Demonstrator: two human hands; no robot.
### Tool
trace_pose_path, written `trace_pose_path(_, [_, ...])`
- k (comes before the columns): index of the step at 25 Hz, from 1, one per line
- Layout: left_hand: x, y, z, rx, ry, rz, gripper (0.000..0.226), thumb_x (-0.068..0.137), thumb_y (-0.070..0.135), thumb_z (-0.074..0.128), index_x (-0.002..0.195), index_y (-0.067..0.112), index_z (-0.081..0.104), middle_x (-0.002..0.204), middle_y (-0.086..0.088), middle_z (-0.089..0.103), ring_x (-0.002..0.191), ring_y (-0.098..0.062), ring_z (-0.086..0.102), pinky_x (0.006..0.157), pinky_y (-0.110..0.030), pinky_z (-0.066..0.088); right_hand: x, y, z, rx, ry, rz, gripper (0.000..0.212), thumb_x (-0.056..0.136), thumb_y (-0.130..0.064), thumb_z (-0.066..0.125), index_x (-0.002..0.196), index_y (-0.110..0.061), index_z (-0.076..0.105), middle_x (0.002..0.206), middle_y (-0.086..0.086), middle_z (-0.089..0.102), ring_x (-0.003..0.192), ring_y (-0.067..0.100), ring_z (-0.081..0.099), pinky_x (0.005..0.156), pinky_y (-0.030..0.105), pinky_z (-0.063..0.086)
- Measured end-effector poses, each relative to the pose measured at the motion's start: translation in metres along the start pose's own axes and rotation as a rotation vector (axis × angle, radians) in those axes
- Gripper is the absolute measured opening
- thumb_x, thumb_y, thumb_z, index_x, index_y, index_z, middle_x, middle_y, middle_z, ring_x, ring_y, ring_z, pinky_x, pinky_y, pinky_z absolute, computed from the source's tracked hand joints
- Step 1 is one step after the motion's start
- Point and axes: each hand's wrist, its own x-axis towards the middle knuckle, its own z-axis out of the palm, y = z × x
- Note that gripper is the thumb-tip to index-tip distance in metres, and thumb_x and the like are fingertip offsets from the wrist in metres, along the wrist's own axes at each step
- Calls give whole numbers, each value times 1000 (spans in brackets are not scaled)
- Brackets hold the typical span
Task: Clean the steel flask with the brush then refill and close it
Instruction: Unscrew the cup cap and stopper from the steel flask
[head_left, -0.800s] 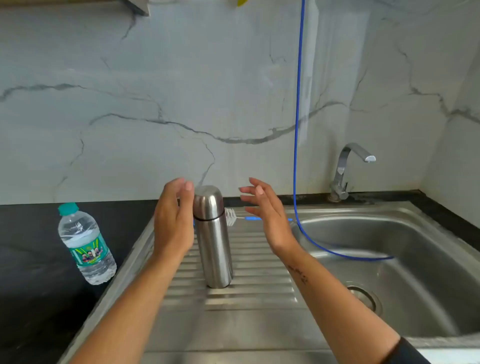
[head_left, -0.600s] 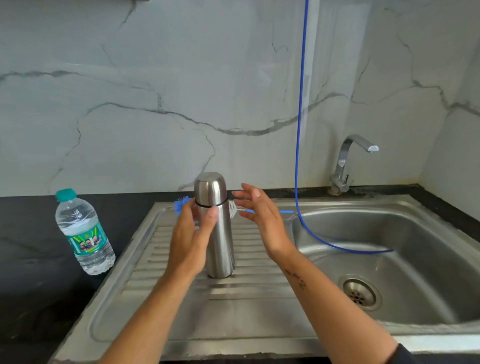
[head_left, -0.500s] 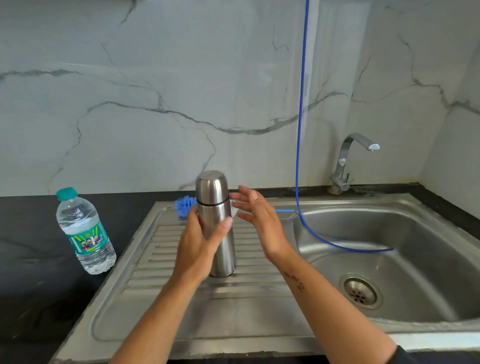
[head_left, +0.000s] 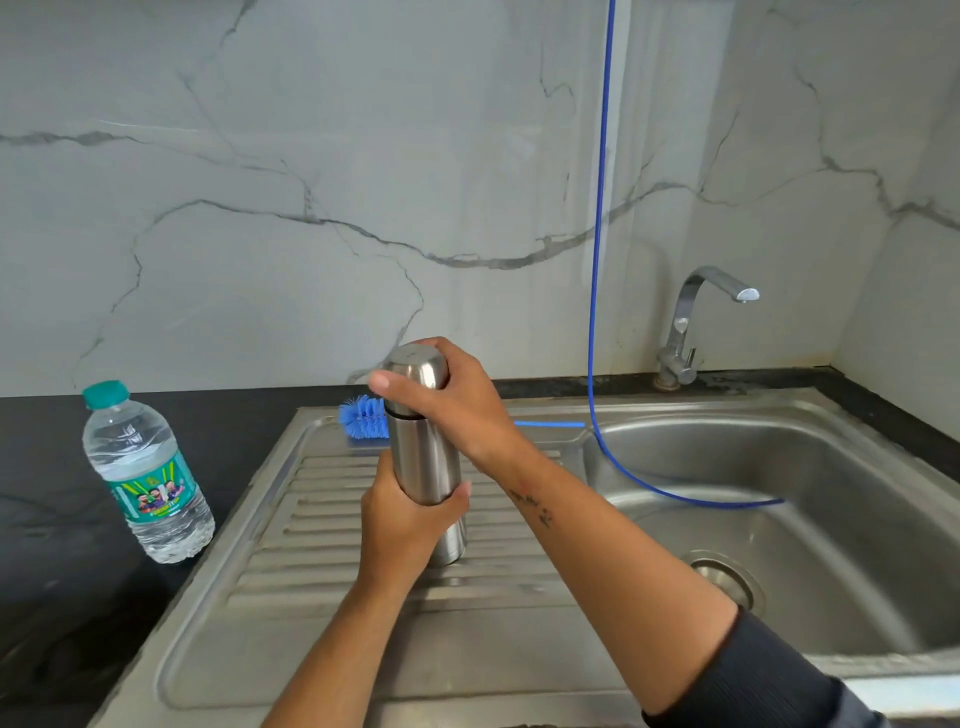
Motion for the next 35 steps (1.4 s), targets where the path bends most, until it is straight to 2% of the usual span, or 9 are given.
trace_pose_path(5, [10,-3,-6,-62,-114,-45,52,69,18,94,107,34,62,97,5,74,87,-3,71,73,-25,55,13,2,-4,-20,-45,-72,34,78,-30,89,101,-15,70,90,2,74,80,13,70,74,29,60])
trace_pose_path(10, [19,-5,-12,-151,-227,-84,61,55,30,91,109,21,66,95,-3,76,87,-14,74,76,-30,56,16,6,-3,30,-95,-84,28,78,-22,87,98,-13,70,85,-1,71,79,15,68,74,32,58])
trace_pose_path(15, [21,-12,-18,-202,-413,-53,71,55,33,92,116,6,66,102,-18,75,98,-33,73,89,-52,60,19,6,-14,219,-400,-48,26,82,-14,75,102,1,64,94,22,68,89,36,64,82,45,53])
trace_pose_path(17, [21,-12,-20,-208,-422,-45,70,57,34,91,115,4,66,102,-18,76,99,-34,73,91,-54,59,15,6,-12,221,-364,-33,36,82,-16,76,109,4,63,97,22,70,92,35,66,87,48,54])
trace_pose_path(22, [21,-8,-21,-207,-449,-43,67,58,35,92,112,6,67,102,-18,75,99,-35,72,93,-58,57,5,-21,-30,-192,-296,37,51,85,-41,80,125,-20,59,116,1,72,108,16,70,98,39,57])
trace_pose_path(25, [21,-7,-22,-192,-441,-40,63,59,36,92,111,9,68,101,-17,76,98,-34,73,93,-59,57,0,-55,-22,-586,-177,-82,63,79,-68,74,125,-29,55,110,-10,65,100,9,65,86,30,53])
trace_pose_path(29, [18,-5,-21,-180,-422,-29,64,56,38,90,110,12,68,100,-15,75,95,-31,73,90,-55,59,2,-72,14,-1451,-43,-58,69,89,-84,36,106,-22,62,91,-3,62,75,18,55,57,30,36])
trace_pose_path(31, [16,-5,-21,-186,-411,-26,65,55,38,90,110,13,68,99,-14,75,94,-30,73,88,-52,60,6,-72,16,-1452,-91,-52,57,96,-73,40,105,-21,61,91,-2,59,78,20,55,59,30,37])
trace_pose_path(35, [18,-7,-22,-191,-415,-40,64,54,39,91,110,17,67,97,-11,75,92,-27,73,85,-48,62,11,-80,-15,-1025,-469,-133,23,96,-47,59,106,-28,63,97,-8,63,92,16,62,76,32,50])
